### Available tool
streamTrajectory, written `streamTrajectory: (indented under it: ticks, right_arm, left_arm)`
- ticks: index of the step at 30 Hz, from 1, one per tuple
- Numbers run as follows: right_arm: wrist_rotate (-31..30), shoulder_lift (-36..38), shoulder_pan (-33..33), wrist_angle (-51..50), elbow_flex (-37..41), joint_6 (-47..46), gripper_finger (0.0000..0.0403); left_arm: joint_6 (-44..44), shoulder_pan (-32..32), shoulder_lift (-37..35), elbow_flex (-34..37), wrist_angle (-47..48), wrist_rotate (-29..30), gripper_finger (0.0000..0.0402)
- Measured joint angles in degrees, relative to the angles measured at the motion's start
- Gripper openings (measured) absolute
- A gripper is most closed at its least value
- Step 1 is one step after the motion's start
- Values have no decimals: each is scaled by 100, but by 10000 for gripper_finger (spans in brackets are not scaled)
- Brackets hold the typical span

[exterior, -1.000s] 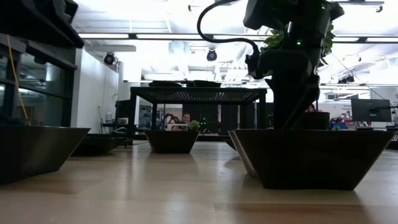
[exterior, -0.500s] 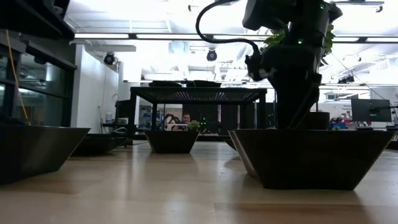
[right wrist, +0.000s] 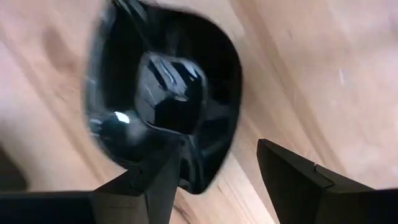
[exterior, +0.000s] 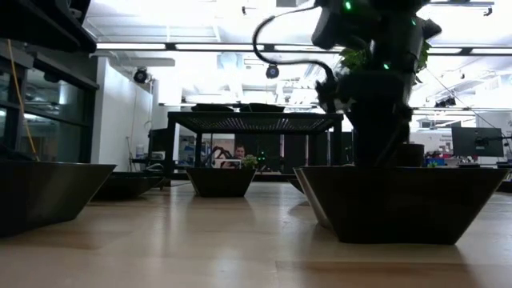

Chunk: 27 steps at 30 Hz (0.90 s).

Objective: Pick & Place Mini shaped plates
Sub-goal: Stack the leaf shaped plate on top of the leaf shaped plate on the shelf

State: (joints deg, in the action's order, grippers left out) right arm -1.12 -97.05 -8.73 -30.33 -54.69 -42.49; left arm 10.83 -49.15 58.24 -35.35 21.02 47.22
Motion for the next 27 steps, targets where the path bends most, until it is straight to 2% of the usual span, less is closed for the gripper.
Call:
streamTrajectory:
  ticks: [8,14,20,27]
  right_arm:
    - [-430,124,15,240,419,-240,208]
    - [-432,342,46,379,410,-206,206]
    - [-44,373,48,464,408,84,173]
    - [-268,373,54,359,408,-97,137]
  left_arm:
    - [0,0,0,0,11,-13,101]
    - [0,0,0,0,7,-11,101]
    - [0,0,0,0,7,-11,101]
    - [20,0,0,0,4,-11,101]
